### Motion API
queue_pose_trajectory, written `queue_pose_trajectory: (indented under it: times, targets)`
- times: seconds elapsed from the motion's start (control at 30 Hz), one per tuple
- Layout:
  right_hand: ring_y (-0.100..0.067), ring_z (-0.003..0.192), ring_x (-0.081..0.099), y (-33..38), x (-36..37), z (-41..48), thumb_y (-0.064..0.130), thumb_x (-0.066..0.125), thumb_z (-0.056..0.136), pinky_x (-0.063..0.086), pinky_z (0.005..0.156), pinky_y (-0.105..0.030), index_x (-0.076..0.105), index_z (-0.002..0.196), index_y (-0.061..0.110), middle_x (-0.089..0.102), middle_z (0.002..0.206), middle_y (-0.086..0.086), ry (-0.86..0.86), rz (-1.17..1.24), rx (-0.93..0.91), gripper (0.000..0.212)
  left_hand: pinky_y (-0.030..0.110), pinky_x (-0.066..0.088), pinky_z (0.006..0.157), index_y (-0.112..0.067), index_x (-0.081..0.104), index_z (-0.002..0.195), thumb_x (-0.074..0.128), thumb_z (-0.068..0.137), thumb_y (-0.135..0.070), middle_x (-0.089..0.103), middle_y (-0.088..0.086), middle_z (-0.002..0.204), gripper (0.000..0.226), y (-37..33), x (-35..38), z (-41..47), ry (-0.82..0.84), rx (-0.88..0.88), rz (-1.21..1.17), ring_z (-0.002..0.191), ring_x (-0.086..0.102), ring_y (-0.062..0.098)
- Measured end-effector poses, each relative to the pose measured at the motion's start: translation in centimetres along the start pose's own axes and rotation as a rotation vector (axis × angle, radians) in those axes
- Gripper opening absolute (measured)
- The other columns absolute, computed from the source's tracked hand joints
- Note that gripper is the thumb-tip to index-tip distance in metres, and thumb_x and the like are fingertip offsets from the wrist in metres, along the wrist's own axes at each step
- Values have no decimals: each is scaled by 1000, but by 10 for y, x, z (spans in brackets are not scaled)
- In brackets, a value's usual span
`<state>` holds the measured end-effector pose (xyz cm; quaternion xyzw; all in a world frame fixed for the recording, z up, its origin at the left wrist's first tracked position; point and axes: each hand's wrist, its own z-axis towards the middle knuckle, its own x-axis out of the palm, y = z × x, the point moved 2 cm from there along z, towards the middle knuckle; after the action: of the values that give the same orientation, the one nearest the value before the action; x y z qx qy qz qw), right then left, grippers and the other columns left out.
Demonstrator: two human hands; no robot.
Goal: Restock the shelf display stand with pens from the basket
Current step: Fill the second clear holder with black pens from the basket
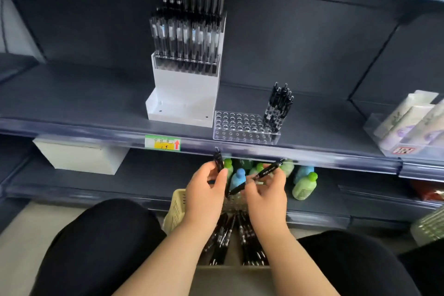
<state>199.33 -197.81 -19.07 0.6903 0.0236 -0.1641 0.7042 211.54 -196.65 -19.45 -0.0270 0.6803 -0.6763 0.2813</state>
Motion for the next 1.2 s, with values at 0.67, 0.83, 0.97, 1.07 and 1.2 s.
queue_pose_trajectory:
  times: [0.67, 0.83, 0.97, 1.07, 1.2]
  targets:
    - [-17, 63, 70, 105, -51, 160, 20, 44, 95, 58, 63, -37, 44, 83, 28, 65, 79, 2, -5, 30, -345, 14, 35, 55, 81, -32, 55, 92, 61, 88, -25, 68, -8, 91, 10, -114, 55, 132, 146, 394, -154, 85, 66, 8]
    - [-14, 70, 66, 94, -56, 175, 35, 50, 90, 53, 75, -38, 46, 73, 32, 65, 75, 5, -175, -298, -406, 18, 12, 47, 74, -27, 60, 95, 66, 85, -28, 66, -16, 87, 11, -102, 69, 145, 118, 380, 0, 83, 61, -4]
    - [-8, 72, 65, 94, -58, 183, 25, 61, 87, 48, 74, -15, 49, 94, 31, 56, 76, 18, -184, -328, -416, 16, 13, 49, 75, -27, 61, 95, 68, 83, -28, 67, -16, 88, 14, -98, 74, 149, 127, 357, -4, 82, 62, -4]
    - [7, 65, 58, 94, -56, 186, 24, 64, 86, 41, 65, -3, 51, 94, 30, 54, 72, 21, -167, -390, -428, 16, 18, 51, 76, -26, 62, 94, 68, 83, -29, 68, -15, 86, 14, -96, 74, 150, 122, 343, 9, 79, 62, -3]
    - [9, 64, 54, 95, -51, 187, 25, 64, 85, 39, 64, -3, 56, 99, 28, 53, 69, 23, -150, -486, -446, 16, 32, 53, 81, -28, 62, 91, 69, 82, -29, 69, -15, 83, 12, -96, 71, 150, 89, 336, -26, 78, 64, 0]
